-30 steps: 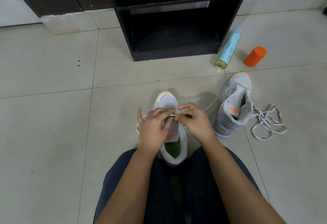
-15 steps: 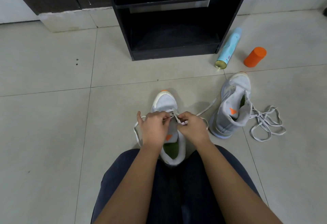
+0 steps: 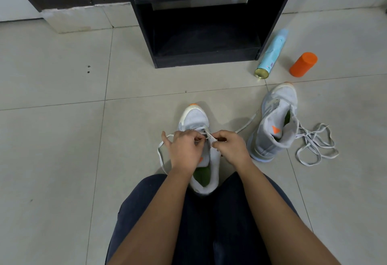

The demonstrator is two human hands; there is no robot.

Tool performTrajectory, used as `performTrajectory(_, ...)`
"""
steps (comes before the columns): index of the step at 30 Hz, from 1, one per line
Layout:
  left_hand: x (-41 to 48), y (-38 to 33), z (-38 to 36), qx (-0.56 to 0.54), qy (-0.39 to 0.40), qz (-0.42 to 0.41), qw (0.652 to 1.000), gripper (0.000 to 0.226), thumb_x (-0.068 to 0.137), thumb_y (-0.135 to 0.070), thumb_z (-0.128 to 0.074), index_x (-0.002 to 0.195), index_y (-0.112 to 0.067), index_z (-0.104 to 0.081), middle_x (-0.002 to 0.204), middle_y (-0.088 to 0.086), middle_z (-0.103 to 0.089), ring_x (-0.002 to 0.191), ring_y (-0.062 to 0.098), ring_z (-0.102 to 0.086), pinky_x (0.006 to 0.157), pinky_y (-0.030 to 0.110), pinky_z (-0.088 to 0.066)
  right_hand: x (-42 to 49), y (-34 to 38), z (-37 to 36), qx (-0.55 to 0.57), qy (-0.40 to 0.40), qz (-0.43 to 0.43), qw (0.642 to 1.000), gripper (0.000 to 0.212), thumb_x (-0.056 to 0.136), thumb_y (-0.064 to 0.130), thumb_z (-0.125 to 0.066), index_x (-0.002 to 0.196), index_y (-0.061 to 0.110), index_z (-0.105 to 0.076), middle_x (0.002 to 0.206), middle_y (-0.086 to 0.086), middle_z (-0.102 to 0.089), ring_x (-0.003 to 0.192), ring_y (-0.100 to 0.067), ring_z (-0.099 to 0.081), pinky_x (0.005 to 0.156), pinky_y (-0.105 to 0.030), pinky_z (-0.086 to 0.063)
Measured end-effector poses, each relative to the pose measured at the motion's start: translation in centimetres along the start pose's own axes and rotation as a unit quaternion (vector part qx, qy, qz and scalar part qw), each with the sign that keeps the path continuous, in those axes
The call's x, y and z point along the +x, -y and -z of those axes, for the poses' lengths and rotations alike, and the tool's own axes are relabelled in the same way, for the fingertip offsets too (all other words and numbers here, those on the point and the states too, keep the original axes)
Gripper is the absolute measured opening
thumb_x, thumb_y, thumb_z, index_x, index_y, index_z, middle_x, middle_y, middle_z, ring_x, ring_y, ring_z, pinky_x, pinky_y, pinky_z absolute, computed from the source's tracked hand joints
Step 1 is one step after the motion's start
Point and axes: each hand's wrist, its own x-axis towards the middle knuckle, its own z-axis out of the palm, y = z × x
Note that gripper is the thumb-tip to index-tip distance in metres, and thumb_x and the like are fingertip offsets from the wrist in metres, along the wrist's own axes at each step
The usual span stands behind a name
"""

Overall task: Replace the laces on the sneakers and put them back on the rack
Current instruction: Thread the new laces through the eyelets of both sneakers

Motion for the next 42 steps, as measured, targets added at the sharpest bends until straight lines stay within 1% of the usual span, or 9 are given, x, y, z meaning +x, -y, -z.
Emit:
performTrajectory(11, 0.0, -0.4, 0.2, -0.02, -0.01, -0.001, 1.0, 0.013, 0.088, -0.036, -0.058, 0.085, -0.029, -0.069, 0.087, -0.011, -0.069, 0.098, 0.015, -0.057, 0.112, 0.055, -0.004, 0.1, 0.2, 0.0, 0.127, 0.029, -0.056, 0.99, 0.019, 0.09, 0.021, -0.058, 0.093, 0.009, -0.072, 0.088, -0.006, -0.071, 0.087, -0.021, -0.068, 0.079, -0.038, -0.059)
performTrajectory(18, 0.1, 0.2, -0.1, -0.061, 0.004, 0.003, 0.998, 0.011, 0.089, -0.034, -0.06, 0.097, -0.035, -0.068, 0.095, -0.014, -0.068, 0.106, 0.014, -0.053, 0.113, 0.052, -0.004, 0.4, 0.3, -0.7, 0.278, 0.034, -0.122, 0.952, 0.014, 0.092, 0.015, -0.063, 0.078, 0.012, -0.065, 0.075, -0.004, -0.064, 0.067, -0.012, -0.06, 0.054, -0.017, -0.051)
performTrajectory(24, 0.1, 0.5, 0.0, -0.038, 0.001, 0.006, 0.999, 0.021, 0.088, -0.028, -0.06, 0.108, -0.036, -0.064, 0.112, -0.013, -0.062, 0.115, 0.015, -0.05, 0.115, 0.05, -0.008, 1.1, -0.3, -1.1, 0.237, -0.049, -0.102, 0.965, 0.013, 0.093, 0.002, -0.052, 0.086, 0.007, -0.061, 0.08, -0.009, -0.064, 0.076, -0.024, -0.062, 0.065, -0.03, -0.052)
performTrajectory(29, 0.2, 1.5, 0.0, -0.06, -0.053, 0.032, 0.996, 0.045, 0.079, -0.008, -0.062, 0.12, -0.027, -0.058, 0.122, -0.003, -0.055, 0.12, 0.022, -0.045, 0.109, 0.039, -0.027, 1.0, -0.1, 3.3, 0.595, -0.206, -0.081, 0.773, 0.026, 0.1, 0.004, -0.024, 0.084, 0.016, -0.041, 0.067, -0.004, -0.054, 0.049, -0.012, -0.059, 0.049, -0.022, -0.051)
performTrajectory(30, 0.1, 1.4, 0.0, -0.069, -0.056, 0.033, 0.995, 0.046, 0.079, -0.008, -0.064, 0.121, -0.025, -0.057, 0.122, -0.002, -0.054, 0.12, 0.023, -0.045, 0.107, 0.038, -0.03, 0.8, -0.2, 4.2, 0.594, -0.225, -0.077, 0.768, 0.026, 0.099, 0.004, -0.024, 0.082, 0.017, -0.04, 0.064, -0.003, -0.047, 0.043, -0.011, -0.05, 0.045, -0.021, -0.045)
performTrajectory(32, 0.1, 1.2, 0.2, -0.087, -0.051, 0.042, 0.994, 0.045, 0.079, -0.01, -0.066, 0.121, -0.022, -0.054, 0.121, 0.0, -0.052, 0.116, 0.023, -0.044, 0.1, 0.037, -0.037, 0.3, -0.2, 4.9, 0.458, -0.23, -0.061, 0.856, 0.023, 0.098, 0.004, -0.03, 0.085, 0.016, -0.044, 0.066, -0.003, -0.044, 0.048, -0.014, -0.043, 0.046, -0.022, -0.036)
performTrajectory(34, 0.1, 1.1, 0.4, -0.091, -0.059, 0.051, 0.993, 0.042, 0.078, -0.015, -0.07, 0.116, -0.017, -0.053, 0.115, 0.002, -0.052, 0.109, 0.024, -0.045, 0.09, 0.037, -0.042, 0.3, -1.0, 4.2, 0.102, -0.145, -0.037, 0.983, 0.017, 0.097, 0.011, -0.04, 0.093, 0.014, -0.056, 0.082, -0.009, -0.059, 0.076, -0.026, -0.058, 0.062, -0.025, -0.042)
performTrajectory(37, -0.1, 1.6, 0.6, -0.151, -0.059, 0.105, 0.981, 0.038, 0.074, -0.024, -0.074, 0.103, -0.017, -0.05, 0.103, 0.0, -0.053, 0.098, 0.022, -0.05, 0.079, 0.038, -0.046, -0.1, -1.6, 2.3, -0.277, 0.023, -0.013, 0.96, 0.022, 0.095, 0.031, -0.047, 0.082, 0.022, -0.062, 0.104, -0.008, -0.067, 0.101, -0.029, -0.061, 0.076, -0.03, -0.043)
performTrajectory(42, -0.3, 2.1, 0.9, -0.231, 0.022, 0.175, 0.957, 0.027, 0.079, -0.031, -0.071, 0.08, -0.019, -0.047, 0.073, -0.005, -0.053, 0.071, 0.019, -0.055, 0.061, 0.028, -0.038, 0.0, 0.4, 0.9, -0.265, -0.048, 0.086, 0.959, 0.019, 0.091, 0.028, -0.052, 0.098, 0.027, -0.07, 0.104, -0.004, -0.066, 0.1, -0.028, -0.06, 0.08, -0.035, -0.05)
